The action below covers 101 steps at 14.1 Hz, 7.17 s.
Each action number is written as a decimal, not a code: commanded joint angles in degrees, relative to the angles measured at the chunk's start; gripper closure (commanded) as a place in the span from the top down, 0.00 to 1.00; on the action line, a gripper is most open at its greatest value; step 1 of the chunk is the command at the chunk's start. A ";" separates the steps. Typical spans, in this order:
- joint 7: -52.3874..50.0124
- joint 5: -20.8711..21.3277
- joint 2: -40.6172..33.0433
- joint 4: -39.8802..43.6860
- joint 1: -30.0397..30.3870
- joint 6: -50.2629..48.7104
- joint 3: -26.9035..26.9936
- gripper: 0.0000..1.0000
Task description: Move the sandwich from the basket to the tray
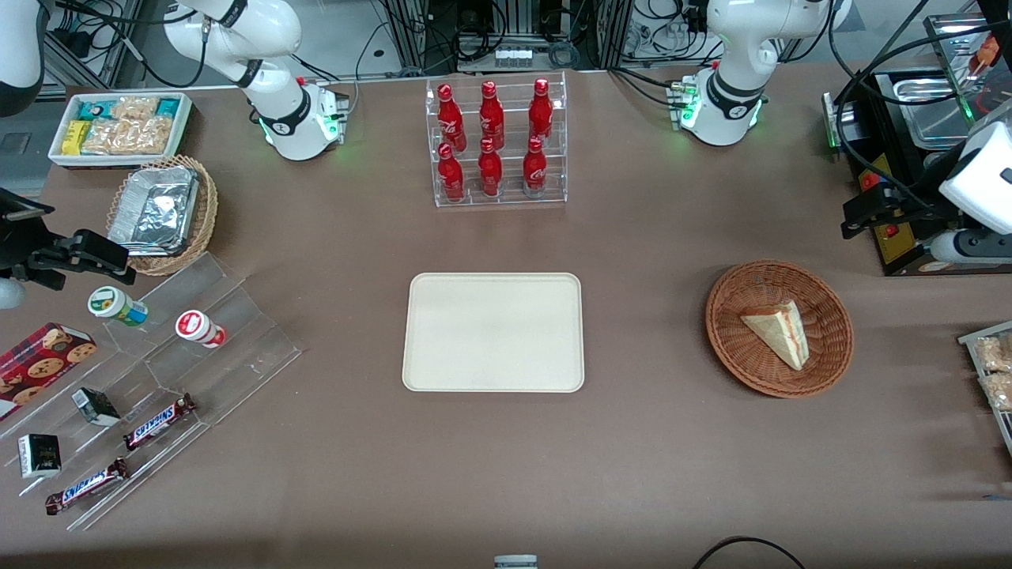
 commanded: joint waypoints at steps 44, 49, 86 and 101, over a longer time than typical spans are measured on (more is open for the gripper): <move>-48.05 3.79 10.13 -43.43 -0.12 56.46 4.12 1.00; -48.05 3.88 10.21 -45.28 -0.29 57.79 4.12 1.00; -47.17 5.02 7.93 -22.96 -16.28 30.37 3.51 0.19; -46.99 6.08 13.28 -19.19 -31.13 31.16 3.51 0.19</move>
